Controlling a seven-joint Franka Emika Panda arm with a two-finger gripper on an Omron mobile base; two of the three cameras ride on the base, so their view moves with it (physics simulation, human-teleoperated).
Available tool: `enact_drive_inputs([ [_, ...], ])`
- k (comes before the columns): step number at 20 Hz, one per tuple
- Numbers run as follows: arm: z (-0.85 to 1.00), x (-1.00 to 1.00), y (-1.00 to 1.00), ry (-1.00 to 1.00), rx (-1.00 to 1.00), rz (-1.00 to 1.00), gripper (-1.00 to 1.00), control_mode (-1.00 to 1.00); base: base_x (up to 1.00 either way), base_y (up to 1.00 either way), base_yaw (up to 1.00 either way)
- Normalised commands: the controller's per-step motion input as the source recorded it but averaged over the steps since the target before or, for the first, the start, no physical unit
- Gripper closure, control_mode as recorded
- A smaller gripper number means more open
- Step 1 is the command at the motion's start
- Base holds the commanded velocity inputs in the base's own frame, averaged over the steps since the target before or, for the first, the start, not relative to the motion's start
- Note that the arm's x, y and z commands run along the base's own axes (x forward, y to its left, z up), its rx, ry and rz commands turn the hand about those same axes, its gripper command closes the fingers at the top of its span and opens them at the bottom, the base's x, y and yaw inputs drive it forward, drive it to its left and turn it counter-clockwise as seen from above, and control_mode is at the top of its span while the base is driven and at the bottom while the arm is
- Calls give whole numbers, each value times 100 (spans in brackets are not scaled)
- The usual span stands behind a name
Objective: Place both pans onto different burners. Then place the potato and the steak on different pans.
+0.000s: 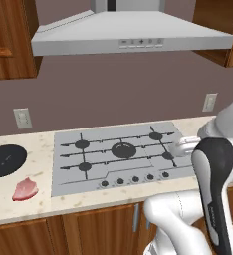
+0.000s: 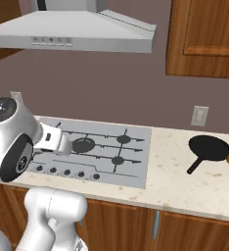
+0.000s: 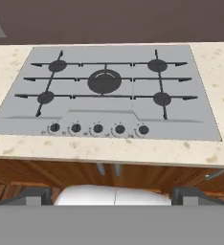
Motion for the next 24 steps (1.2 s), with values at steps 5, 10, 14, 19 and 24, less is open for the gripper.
enact_drive_inputs([
  [5,12,-62,0,-5,-1,0,-100,-100,0,0,0],
  [10,2,-12,0,-1,0,0,-100,100,-41,-13,-3],
  [14,0,0,0,0,0,0,-100,100,-35,-44,-3],
  [19,0,0,0,0,0,0,-100,100,-2,-60,0],
  [24,0,0,0,0,0,0,-100,100,0,-61,-1],
])
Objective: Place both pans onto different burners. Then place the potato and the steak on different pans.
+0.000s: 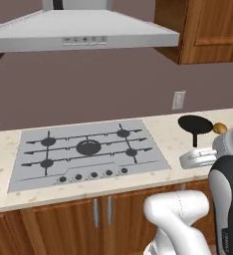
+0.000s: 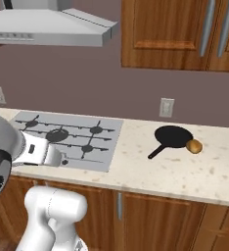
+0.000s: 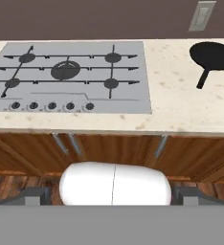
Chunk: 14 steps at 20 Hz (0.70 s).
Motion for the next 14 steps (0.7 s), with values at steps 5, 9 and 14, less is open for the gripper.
enact_drive_inputs([
  [5,0,0,0,0,0,0,-100,100,20,-47,-5],
  [9,0,0,0,0,0,0,-100,100,49,-39,-8],
  [14,0,0,0,0,0,0,-100,100,62,-41,-7],
])
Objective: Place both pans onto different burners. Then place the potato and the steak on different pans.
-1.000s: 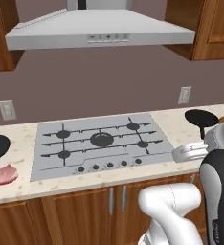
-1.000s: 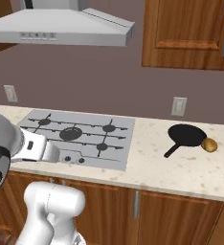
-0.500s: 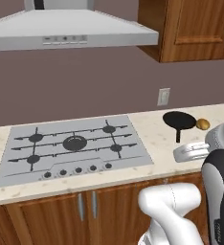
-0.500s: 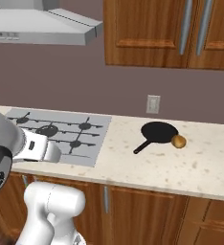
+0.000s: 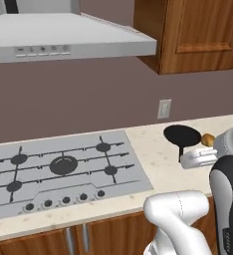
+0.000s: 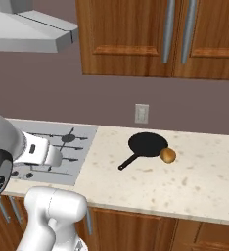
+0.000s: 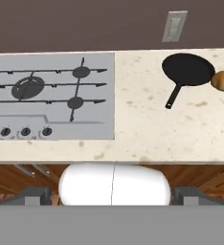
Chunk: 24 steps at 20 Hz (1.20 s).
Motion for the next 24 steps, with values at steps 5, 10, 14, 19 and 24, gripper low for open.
enact_drive_inputs([
  [5,0,0,0,0,0,0,-100,100,39,-66,-7],
  [10,0,0,0,0,0,0,-100,100,28,-79,-6],
  [14,0,0,0,0,0,0,-100,100,14,-100,-5],
  [19,0,0,0,0,0,0,-100,100,16,-98,-5],
  [24,0,0,0,0,0,0,-100,100,23,-84,-4],
])
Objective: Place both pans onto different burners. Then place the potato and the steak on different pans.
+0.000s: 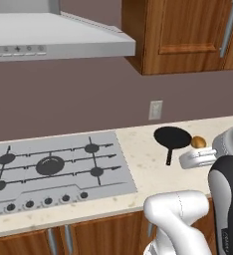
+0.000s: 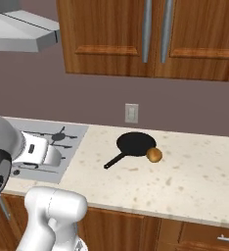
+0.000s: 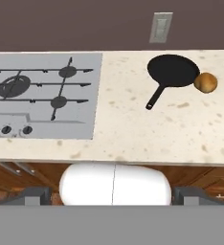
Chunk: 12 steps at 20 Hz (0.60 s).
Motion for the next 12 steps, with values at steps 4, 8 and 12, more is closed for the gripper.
enact_drive_inputs([
  [4,0,11,-34,0,0,-3,-100,-100,17,-34,-2],
  [8,0,31,-52,0,1,-8,-100,-100,0,0,0],
  [12,0,52,-25,0,1,-4,-100,-100,0,0,0],
])
